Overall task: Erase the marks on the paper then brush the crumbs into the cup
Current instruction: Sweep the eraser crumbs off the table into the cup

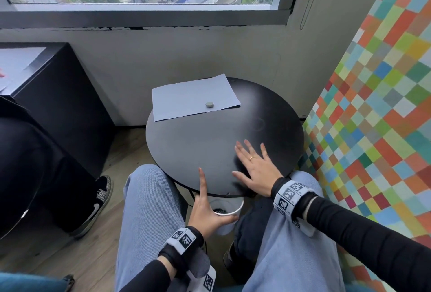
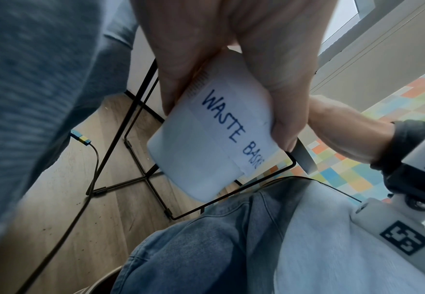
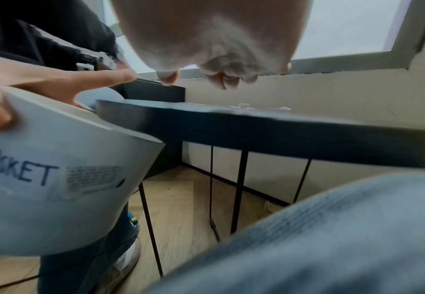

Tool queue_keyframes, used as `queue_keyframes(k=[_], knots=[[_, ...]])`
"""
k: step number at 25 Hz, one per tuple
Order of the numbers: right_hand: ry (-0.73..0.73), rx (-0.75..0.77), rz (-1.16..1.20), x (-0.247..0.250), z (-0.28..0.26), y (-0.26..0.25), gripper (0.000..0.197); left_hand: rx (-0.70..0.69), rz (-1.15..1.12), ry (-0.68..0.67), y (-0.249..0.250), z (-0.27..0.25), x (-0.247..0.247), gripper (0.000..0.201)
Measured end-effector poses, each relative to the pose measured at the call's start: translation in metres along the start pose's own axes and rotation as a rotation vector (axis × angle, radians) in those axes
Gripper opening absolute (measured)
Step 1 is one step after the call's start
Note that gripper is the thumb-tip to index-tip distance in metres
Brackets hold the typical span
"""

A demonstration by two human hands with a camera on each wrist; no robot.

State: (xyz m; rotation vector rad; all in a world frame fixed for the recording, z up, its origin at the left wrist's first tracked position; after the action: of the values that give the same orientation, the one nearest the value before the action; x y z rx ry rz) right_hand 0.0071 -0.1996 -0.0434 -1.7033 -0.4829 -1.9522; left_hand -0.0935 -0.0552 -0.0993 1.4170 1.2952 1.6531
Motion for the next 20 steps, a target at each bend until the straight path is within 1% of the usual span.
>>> queue_keyframes(k=[1,2,3,4,5,6,7,8,9,10,11,13,14,15,16,18,19,20], knots=[[-0.053,-0.021,-0.021,-0.005,0.001,0.003,0.107,0.0,-0.003,-0.001,0.0,0.001,0.0,0.154],[-0.108,0.032,0.012,-0.011,-0.001,-0.002,0.107,-0.004,-0.009,-0.004,0.001,0.0,-0.001,0.154],[-0.153,0.136,0.085,-0.012,-0.003,-0.015,0.1,-0.01,-0.014,-0.01,0.002,0.0,-0.001,0.154],[-0.179,0.243,0.167,-0.01,-0.008,-0.029,0.088,-0.014,-0.011,-0.015,0.002,-0.001,-0.001,0.153],[-0.169,0.317,0.225,-0.005,-0.01,-0.038,0.078,-0.015,-0.007,-0.016,0.003,-0.001,-0.001,0.152],[-0.128,0.324,0.232,-0.002,-0.009,-0.039,0.075,-0.013,-0.006,-0.016,0.004,-0.001,0.0,0.152],[-0.062,0.266,0.188,-0.001,-0.002,-0.031,0.079,-0.01,-0.006,-0.016,0.005,-0.001,0.0,0.152],[-0.003,0.17,0.121,0.001,0.004,-0.019,0.088,-0.007,-0.002,-0.016,0.006,-0.002,0.001,0.152],[-0.007,0.09,0.061,0.0,0.007,-0.008,0.099,-0.007,0.007,-0.014,0.006,-0.002,0.001,0.153],[-0.062,0.078,0.035,-0.005,0.006,-0.006,0.105,-0.01,0.01,-0.013,0.007,-0.002,0.002,0.153],[-0.127,0.141,0.061,-0.011,0.0,-0.013,0.105,-0.011,0.013,-0.013,0.006,-0.002,0.002,0.153],[-0.2,0.353,0.222,-0.01,-0.014,-0.042,0.087,-0.002,0.015,0.007,0.003,-0.001,0.004,0.153],[-0.201,0.424,0.311,-0.006,-0.019,-0.054,0.076,0.011,0.015,0.029,0.0,0.0,0.006,0.153],[-0.174,0.447,0.372,-0.002,-0.019,-0.059,0.07,0.022,0.017,0.054,-0.001,0.001,0.009,0.153],[-0.121,0.419,0.382,0.001,-0.013,-0.054,0.07,0.033,0.025,0.08,-0.001,0.002,0.011,0.153],[-0.019,0.251,0.282,0.0,0.008,-0.03,0.085,0.05,0.049,0.119,0.001,0.002,0.017,0.155],[-0.021,0.153,0.212,-0.003,0.017,-0.017,0.092,0.05,0.053,0.127,0.002,0.003,0.019,0.156],[-0.065,0.072,0.156,-0.01,0.023,-0.006,0.094,0.047,0.054,0.127,0.002,0.003,0.021,0.156]])
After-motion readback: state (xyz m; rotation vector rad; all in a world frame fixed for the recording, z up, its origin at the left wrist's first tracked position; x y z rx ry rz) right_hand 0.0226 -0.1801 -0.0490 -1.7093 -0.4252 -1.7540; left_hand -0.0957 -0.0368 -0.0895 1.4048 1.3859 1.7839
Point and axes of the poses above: each hand's wrist, its own z-axis towards the middle knuckle, its own x-axis out of the back of the hand, y = z × x, the point moved 8 cm from there along z, towards the middle knuckle, and after that the axes turned 13 degrees about y, right-handed, at the moved point
